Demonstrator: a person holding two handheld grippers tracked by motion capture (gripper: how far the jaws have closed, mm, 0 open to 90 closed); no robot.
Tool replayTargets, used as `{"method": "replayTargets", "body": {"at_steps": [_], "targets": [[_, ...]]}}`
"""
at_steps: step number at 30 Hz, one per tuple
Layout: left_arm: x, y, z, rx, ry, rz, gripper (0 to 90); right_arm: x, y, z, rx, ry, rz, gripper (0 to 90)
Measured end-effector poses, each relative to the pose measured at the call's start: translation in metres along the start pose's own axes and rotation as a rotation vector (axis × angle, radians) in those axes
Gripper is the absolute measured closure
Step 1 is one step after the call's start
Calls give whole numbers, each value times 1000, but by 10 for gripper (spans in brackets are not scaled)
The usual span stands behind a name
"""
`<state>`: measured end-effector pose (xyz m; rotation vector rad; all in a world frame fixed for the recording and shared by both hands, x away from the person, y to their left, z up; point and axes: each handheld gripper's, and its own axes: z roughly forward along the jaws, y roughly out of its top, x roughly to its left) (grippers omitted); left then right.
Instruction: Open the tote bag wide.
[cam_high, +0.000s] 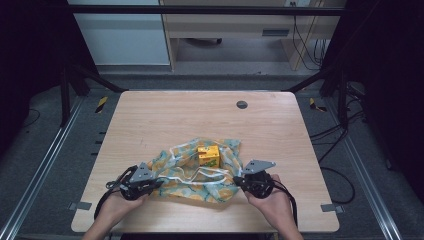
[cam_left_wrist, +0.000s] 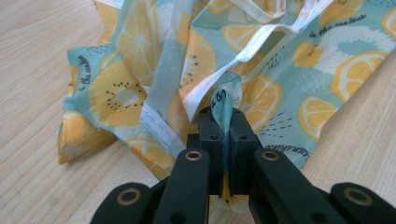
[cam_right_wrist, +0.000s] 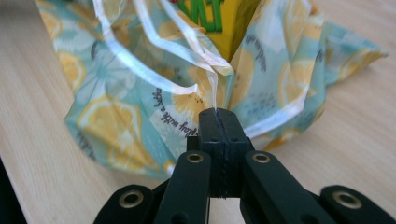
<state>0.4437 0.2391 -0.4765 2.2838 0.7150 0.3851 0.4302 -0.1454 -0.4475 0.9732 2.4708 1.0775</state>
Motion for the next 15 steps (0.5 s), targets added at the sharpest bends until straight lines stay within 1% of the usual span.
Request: {"method": "replayTargets", "body": {"at_steps": [3, 7, 11, 15], "targets": [[2, -1, 0, -7, 9, -14, 872, 1, -9, 2, 24, 5, -2, 900], [3, -2, -1, -15, 9, -28, 872, 1, -19, 4, 51, 7, 6, 900], [3, -1, 0, -7, 14, -21, 874, 0, -27, 6, 82, 7, 16, 900], [2, -2, 1, -4, 11, -23, 874, 0, -31, 9, 104, 6, 16, 900]]}}
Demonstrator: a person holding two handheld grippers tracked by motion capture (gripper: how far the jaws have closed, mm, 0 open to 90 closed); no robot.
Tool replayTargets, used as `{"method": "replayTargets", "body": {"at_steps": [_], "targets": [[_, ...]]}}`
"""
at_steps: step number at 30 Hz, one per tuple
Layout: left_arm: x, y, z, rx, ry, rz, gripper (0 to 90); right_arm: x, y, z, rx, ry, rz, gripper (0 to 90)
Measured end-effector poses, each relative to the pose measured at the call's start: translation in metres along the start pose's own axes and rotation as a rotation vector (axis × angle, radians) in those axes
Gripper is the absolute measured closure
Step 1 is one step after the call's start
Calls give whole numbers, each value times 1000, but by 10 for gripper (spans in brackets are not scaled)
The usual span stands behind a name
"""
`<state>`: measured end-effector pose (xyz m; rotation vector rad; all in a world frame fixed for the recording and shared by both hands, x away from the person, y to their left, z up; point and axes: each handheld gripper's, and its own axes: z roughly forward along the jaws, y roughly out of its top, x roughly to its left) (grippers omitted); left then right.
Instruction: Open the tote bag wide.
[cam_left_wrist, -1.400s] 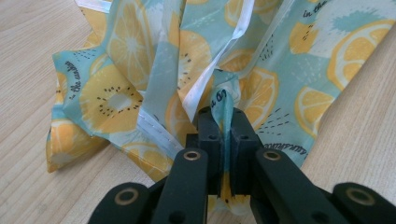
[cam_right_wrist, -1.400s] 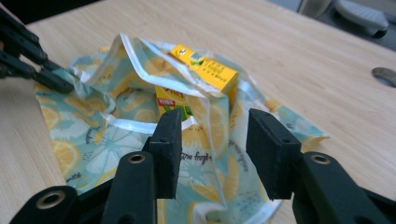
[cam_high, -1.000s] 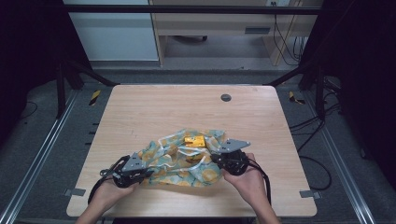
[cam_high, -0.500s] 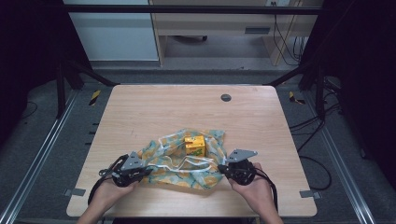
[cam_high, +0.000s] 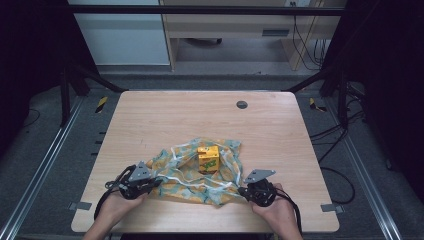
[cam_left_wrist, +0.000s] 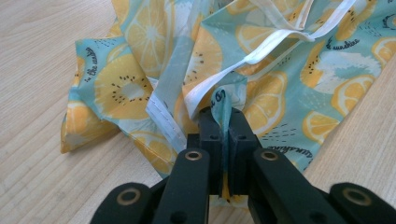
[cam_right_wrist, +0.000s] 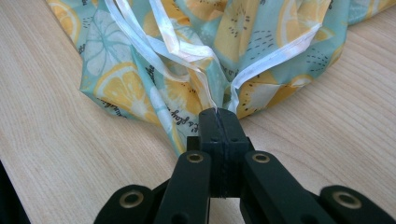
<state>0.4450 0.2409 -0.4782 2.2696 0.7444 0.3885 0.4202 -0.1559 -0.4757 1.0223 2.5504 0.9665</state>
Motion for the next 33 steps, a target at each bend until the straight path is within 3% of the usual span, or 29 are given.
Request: {"method": "replayTargets", "body": {"at_steps": [4, 11, 14, 20, 25, 33], "targets": [[-1, 0, 0, -3, 1, 12, 873, 0, 3, -2, -24, 8, -8, 891], [-2, 1, -2, -25, 5, 12, 873, 1, 13, -24, -99, -13, -40, 655], [-2, 1, -2, -27, 9, 15, 873, 0, 20, -36, -125, -25, -41, 597], [-2, 2, -3, -37, 15, 16, 873, -12, 35, -52, -163, -57, -23, 558], [-2, 3, -4, -42, 19, 19, 874, -29, 53, -45, -176, -88, 13, 559], [-2, 4, -6, -53, 24, 21, 874, -38, 75, -21, -155, -89, 17, 538]]}}
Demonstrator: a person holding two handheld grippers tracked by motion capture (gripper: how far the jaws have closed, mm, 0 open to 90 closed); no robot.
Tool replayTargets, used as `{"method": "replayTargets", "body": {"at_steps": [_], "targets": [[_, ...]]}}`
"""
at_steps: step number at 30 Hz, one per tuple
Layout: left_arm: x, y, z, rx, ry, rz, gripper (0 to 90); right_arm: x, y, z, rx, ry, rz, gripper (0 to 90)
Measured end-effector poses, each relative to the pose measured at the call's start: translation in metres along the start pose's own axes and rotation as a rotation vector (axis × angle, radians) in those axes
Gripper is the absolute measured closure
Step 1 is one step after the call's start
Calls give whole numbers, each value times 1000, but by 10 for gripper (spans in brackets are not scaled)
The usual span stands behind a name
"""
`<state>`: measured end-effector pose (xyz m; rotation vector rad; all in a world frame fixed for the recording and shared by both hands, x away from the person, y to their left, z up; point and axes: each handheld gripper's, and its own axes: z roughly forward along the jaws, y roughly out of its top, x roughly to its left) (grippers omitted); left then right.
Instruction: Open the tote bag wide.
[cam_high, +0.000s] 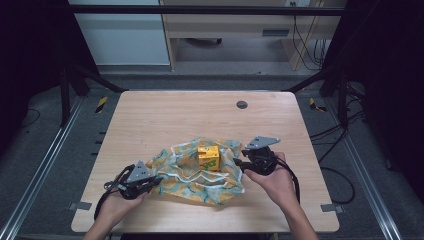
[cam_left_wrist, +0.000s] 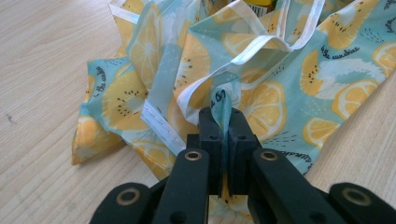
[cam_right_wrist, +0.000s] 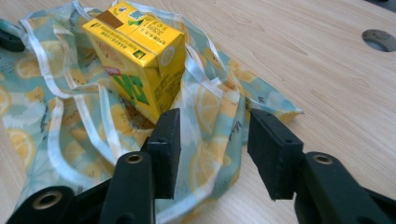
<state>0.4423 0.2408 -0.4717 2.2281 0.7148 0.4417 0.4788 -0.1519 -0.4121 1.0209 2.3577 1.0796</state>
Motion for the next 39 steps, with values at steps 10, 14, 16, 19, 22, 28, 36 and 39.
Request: {"method": "replayTargets", "body": {"at_steps": [10, 14, 16, 19, 22, 28, 36, 39], "targets": [[-3, 3, -1, -14, 8, 19, 874, 11, 6, 38, 90, 47, -14, 492], [-2, 5, -2, -22, 12, 26, 874, 7, 4, 50, 136, 74, 8, 715], [-2, 6, -3, -30, 20, 31, 874, 5, 4, 52, 126, 73, 7, 830], [-2, 10, -2, -57, 27, 25, 874, -2, 6, 51, 89, 57, 23, 894], [-5, 16, 1, -67, 27, 36, 874, -12, 8, 50, 72, 26, 43, 899], [-7, 18, 17, -17, 24, 49, 873, -29, 5, 63, 86, -8, 90, 900], [-3, 12, 31, 44, 22, 39, 874, -43, -1, 80, 119, -36, 126, 900], [-4, 11, 32, 52, 22, 45, 874, -46, -2, 82, 126, -39, 129, 900]]}}
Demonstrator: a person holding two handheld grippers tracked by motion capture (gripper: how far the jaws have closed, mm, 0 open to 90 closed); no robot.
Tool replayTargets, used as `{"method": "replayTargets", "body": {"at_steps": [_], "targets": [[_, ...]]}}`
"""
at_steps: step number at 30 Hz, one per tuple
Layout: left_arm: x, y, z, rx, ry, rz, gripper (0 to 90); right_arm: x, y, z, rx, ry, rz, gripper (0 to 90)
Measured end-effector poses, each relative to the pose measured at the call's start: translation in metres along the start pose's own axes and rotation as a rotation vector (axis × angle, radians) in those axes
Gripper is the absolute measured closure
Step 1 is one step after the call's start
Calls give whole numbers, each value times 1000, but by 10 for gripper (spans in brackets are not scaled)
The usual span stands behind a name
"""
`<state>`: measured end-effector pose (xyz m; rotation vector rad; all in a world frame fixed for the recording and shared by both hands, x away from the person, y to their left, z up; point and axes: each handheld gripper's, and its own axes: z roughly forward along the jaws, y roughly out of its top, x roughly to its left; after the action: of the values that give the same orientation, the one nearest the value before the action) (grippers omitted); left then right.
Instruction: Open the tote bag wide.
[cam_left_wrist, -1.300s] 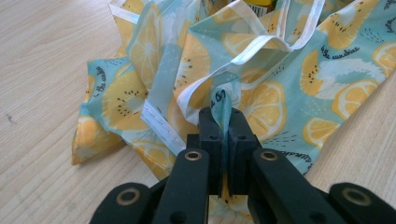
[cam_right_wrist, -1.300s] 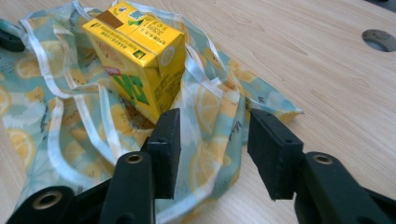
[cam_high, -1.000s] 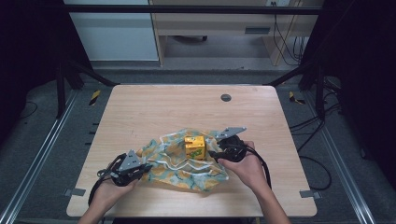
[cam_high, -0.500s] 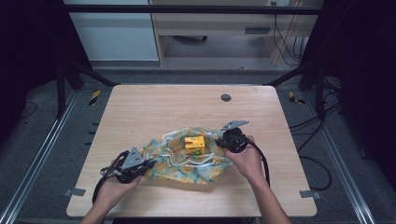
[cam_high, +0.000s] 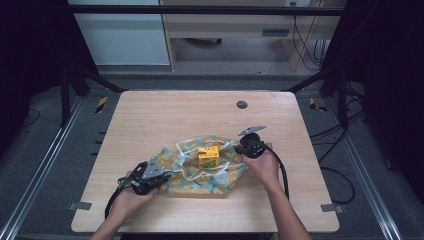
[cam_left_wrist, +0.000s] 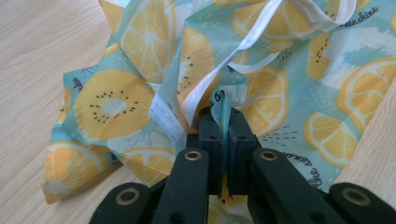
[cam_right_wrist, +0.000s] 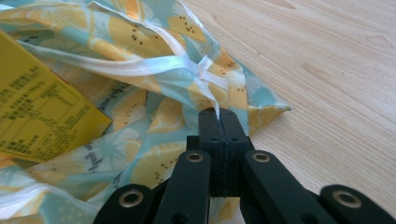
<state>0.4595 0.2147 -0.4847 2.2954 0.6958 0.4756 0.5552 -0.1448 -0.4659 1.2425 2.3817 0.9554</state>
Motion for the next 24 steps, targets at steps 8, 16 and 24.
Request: {"method": "replayTargets", "body": {"at_steps": [8, 16, 24], "targets": [[-6, -1, 2, 6, -19, 6, 875, -6, 6, 5, 5, -21, -24, 900], [-13, -2, 3, 23, -41, 24, 876, -4, 7, 11, -1, -36, -52, 900], [-14, -2, 5, 33, -41, 34, 876, -5, 13, 17, 10, -49, -47, 900]]}}
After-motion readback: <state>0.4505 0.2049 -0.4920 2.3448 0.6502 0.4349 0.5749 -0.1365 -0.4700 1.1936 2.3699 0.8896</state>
